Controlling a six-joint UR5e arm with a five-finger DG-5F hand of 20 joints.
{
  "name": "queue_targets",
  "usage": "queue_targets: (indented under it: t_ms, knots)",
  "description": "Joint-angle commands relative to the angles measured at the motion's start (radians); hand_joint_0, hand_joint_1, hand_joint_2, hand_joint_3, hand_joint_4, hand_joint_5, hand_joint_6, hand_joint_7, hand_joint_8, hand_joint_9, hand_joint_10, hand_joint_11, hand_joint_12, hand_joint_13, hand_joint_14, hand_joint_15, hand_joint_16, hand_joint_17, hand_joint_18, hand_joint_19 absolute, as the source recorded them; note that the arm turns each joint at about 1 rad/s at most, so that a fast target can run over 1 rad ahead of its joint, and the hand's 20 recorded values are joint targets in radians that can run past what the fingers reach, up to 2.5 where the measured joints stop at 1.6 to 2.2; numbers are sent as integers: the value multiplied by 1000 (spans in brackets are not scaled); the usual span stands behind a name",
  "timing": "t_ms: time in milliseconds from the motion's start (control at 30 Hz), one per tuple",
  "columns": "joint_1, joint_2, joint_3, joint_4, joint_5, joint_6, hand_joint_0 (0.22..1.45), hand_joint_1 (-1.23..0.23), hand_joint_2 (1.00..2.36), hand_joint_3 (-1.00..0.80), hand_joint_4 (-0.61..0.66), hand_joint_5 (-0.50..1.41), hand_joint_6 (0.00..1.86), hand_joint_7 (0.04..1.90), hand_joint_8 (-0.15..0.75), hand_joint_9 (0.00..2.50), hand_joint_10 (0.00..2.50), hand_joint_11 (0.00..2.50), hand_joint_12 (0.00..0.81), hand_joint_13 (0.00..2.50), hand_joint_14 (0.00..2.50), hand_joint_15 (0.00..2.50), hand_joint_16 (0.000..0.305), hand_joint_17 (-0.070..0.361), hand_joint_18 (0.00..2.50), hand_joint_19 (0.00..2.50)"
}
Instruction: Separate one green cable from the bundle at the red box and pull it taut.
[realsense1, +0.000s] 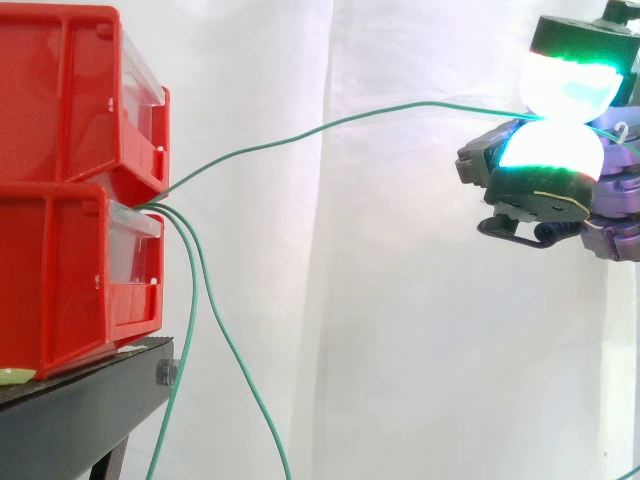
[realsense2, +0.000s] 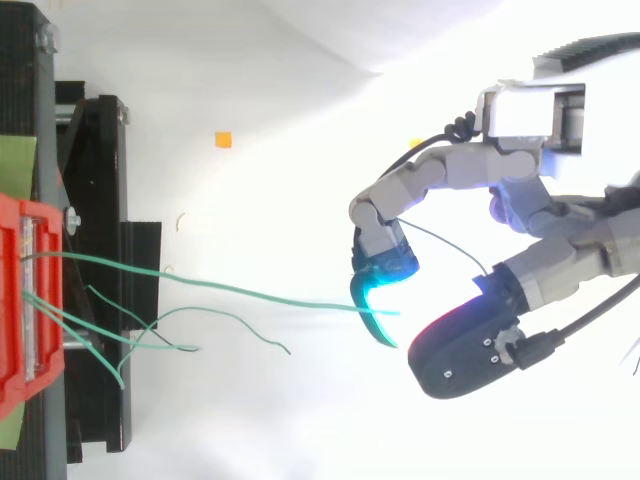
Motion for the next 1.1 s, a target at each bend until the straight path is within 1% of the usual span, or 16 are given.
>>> queue_targets:
  t_ms: [0, 1067]
  knots:
    - [0, 0, 0, 0, 0, 0, 719, -671, 1021, -220, 145, 128, 501, 1480, 35, 2500, 1937, 1036, 137, 1961, 2500, 743, 45, 101, 1856, 1361]
    - [0, 0, 0, 0, 0, 0, 718, -669, 1021, -219, 145, 129, 501, 1474, 35, 2500, 1945, 1030, 137, 1963, 2500, 723, 45, 101, 1852, 1351]
